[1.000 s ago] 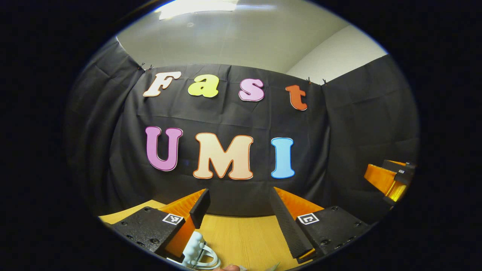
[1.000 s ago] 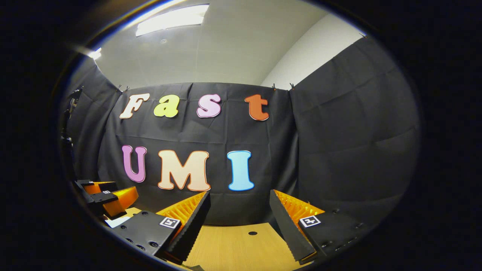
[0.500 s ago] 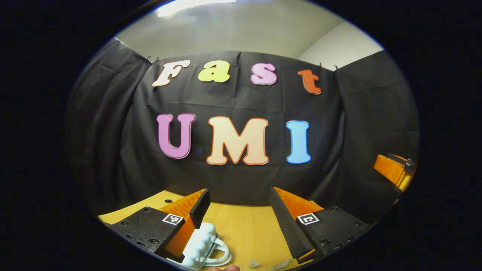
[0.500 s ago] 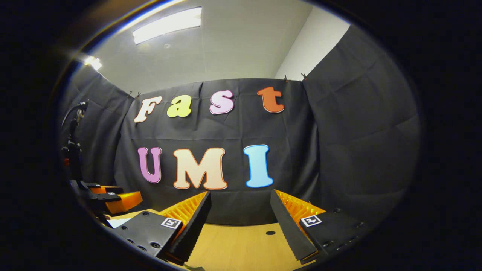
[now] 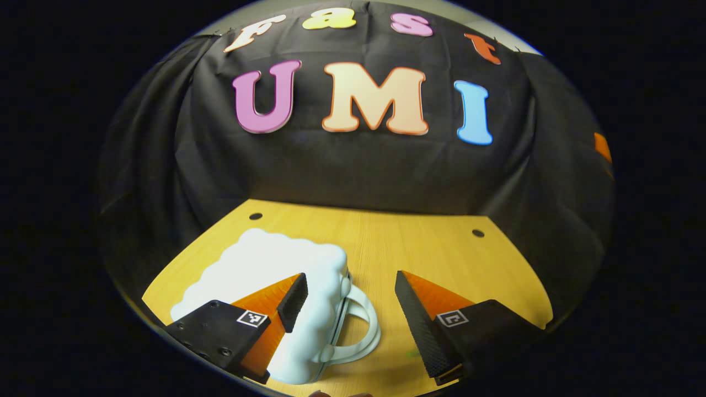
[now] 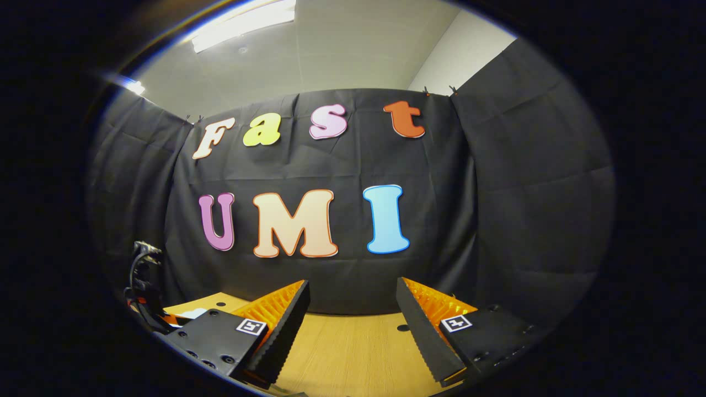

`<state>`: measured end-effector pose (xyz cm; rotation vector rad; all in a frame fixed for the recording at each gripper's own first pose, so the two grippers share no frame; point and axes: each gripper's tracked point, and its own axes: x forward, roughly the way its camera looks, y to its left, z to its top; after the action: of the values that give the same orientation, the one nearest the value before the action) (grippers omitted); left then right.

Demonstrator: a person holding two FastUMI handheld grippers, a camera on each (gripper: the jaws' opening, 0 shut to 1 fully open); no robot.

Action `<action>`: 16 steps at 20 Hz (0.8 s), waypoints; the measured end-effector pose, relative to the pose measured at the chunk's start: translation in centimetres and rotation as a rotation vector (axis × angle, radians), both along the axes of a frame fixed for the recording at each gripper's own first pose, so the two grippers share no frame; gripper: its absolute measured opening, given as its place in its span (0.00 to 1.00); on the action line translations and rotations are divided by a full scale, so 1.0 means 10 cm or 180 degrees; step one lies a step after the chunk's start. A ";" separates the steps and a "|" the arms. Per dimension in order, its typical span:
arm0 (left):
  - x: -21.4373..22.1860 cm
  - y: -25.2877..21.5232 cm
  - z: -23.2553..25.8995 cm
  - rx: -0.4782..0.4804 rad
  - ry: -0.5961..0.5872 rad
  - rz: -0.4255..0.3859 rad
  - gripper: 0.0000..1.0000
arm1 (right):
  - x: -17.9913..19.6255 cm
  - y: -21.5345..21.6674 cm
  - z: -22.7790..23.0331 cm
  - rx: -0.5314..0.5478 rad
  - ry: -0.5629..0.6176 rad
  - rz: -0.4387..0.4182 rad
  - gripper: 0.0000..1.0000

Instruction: First open the suitcase, pack the skin care products into it, and then close the suitcase.

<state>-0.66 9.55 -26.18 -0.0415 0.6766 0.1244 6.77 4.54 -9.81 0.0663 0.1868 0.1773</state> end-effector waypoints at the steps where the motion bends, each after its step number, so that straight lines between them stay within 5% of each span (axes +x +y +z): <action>1: -0.01 0.00 -0.16 -0.0013 0.0118 -0.0009 0.95 | 0.01 0.01 -0.03 -0.0043 0.0019 -0.0003 0.98; 8: 0.01 -0.34 -0.62 -0.0081 0.0562 -0.0385 0.94 | 0.01 -0.11 -0.26 -0.0296 0.0259 -0.0152 0.98; 13: -0.08 -0.37 -0.97 -0.0170 0.1014 -0.0296 0.90 | 0.00 -0.16 -0.22 -0.0297 0.0267 -0.0225 0.98; 16: -0.08 -0.41 -1.06 -0.0219 0.1178 -0.0323 0.73 | -0.02 -0.15 -0.18 -0.0332 0.0214 -0.0220 0.98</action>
<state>-1.43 5.41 -36.76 -0.0505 1.0509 0.0100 6.57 3.07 -11.58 -0.0250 0.2602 0.0964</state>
